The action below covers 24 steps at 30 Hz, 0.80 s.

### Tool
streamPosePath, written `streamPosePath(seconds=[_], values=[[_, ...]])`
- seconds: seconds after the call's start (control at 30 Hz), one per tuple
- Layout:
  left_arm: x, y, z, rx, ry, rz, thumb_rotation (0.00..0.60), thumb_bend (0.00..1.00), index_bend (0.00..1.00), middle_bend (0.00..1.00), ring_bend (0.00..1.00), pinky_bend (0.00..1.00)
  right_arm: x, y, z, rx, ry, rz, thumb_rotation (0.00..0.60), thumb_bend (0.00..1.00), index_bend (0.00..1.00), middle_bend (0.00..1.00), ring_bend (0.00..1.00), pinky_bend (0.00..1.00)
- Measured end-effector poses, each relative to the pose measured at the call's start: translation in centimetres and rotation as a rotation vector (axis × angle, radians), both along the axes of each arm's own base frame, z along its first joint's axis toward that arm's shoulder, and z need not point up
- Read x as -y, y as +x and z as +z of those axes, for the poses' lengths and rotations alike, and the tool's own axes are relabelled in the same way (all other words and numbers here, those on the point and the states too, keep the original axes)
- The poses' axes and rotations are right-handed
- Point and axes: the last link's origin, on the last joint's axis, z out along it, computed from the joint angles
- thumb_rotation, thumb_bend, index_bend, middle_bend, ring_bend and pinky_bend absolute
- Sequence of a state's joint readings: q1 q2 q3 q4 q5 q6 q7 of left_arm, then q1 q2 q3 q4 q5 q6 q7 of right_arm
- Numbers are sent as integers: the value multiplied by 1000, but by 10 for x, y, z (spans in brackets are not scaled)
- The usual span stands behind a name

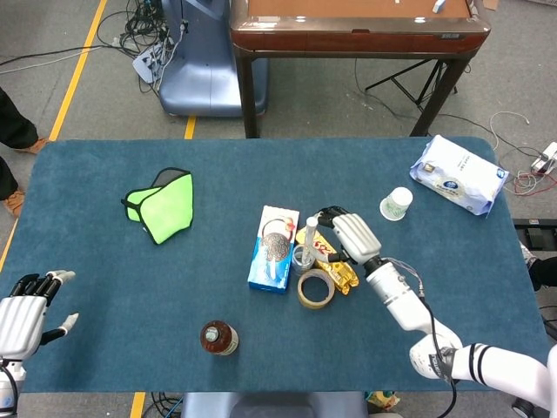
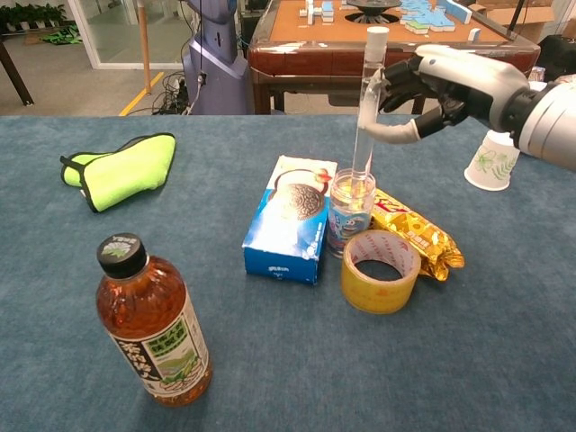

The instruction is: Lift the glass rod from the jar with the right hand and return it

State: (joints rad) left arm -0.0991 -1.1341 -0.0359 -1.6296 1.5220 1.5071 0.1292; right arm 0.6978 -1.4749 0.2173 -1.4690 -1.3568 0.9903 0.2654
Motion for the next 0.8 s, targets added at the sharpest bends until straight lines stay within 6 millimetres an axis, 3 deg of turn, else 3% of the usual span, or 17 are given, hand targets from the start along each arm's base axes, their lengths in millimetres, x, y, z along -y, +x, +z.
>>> streamPosePath(seconds=[0.43, 0.57, 0.8], values=[[-1, 1, 0, -1, 1, -5, 600, 239, 252, 253, 312, 161, -9, -12, -4, -57, 41, -6, 600, 341, 331, 261, 166, 194], [-3, 3, 0, 2, 3, -15, 600, 239, 252, 253, 312, 161, -12, -16, 3, -83, 33, -16, 600, 251, 180, 178, 121, 192], [-5, 3, 3, -4, 12, -17, 600, 239, 252, 253, 312, 161, -21, -24, 30, -80, -74, -22, 600, 247, 166, 160, 108, 192]])
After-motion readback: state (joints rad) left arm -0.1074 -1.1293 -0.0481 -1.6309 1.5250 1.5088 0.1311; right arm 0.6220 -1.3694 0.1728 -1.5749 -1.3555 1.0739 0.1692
